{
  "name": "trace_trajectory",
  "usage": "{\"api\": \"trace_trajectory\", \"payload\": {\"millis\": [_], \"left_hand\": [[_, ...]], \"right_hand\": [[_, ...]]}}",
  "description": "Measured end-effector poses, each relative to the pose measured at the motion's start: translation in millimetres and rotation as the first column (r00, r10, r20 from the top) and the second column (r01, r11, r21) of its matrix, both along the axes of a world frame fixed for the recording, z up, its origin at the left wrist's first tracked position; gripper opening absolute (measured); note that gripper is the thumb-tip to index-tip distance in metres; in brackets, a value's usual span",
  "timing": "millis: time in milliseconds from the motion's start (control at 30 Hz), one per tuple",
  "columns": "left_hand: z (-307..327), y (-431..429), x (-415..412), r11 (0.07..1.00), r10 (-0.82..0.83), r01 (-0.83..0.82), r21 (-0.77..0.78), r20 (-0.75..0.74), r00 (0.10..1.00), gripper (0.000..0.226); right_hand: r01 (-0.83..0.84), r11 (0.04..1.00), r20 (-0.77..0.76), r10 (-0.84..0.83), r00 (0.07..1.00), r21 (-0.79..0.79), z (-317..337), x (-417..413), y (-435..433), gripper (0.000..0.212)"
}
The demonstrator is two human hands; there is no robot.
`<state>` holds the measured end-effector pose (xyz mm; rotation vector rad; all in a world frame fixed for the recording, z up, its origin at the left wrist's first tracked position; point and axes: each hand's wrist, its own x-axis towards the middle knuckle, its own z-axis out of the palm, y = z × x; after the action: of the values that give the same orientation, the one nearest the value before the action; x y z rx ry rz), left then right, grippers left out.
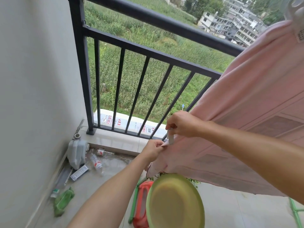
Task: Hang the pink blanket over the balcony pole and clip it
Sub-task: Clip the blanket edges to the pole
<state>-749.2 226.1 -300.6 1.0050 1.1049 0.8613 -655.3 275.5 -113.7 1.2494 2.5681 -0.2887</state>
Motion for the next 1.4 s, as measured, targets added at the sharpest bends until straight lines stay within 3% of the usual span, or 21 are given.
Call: {"api": "trace_trajectory", "payload": {"millis": [267,567,800,867,967,1033,1167,1333,1400], "left_hand": [[1,5,-2,1.0,0.009,-0.008,0.012,-0.03,0.999,0.013],[6,13,-5,0.999,0.038,-0.036,0.035,-0.061,0.997,0.011],[11,20,-5,0.997,0.068,-0.062,0.05,-0.111,0.992,0.011],[13,20,-6,0.997,0.076,-0.073,0.032,-0.08,0.994,0.007],[15,18,-11,0.997,0.074,-0.073,0.013,-0.066,0.995,0.006],[16,16,-17,0.998,0.059,-0.058,0.011,-0.122,0.991,0.011],[30,21,-42,0.999,0.01,0.004,0.047,-0.293,0.956,0.014],[75,41,-74,0.973,0.138,-0.022,0.228,-0.506,0.851,0.008],[104,47,-75,0.949,0.156,0.028,0.315,-0.542,0.826,0.006]], "right_hand": [[-0.076,0.997,0.219,0.069,0.973,0.025,-14,6,11,0.017],[0.067,0.991,0.192,-0.044,0.98,-0.118,-28,9,16,0.014],[-0.118,0.993,0.367,0.1,0.925,0.026,-34,8,4,0.021],[-0.144,0.989,0.42,0.119,0.9,0.027,-33,10,2,0.01],[-0.126,0.991,0.447,0.096,0.889,0.037,-30,16,-3,0.013],[-0.087,0.995,0.427,0.062,0.902,0.04,-29,23,-9,0.017],[-0.068,0.994,0.306,0.039,0.951,0.083,-30,33,-26,0.051],[-0.001,0.964,-0.093,0.027,0.995,0.266,-10,54,-66,0.03],[0.045,0.935,-0.176,0.019,0.984,0.352,2,69,-82,0.026]]}}
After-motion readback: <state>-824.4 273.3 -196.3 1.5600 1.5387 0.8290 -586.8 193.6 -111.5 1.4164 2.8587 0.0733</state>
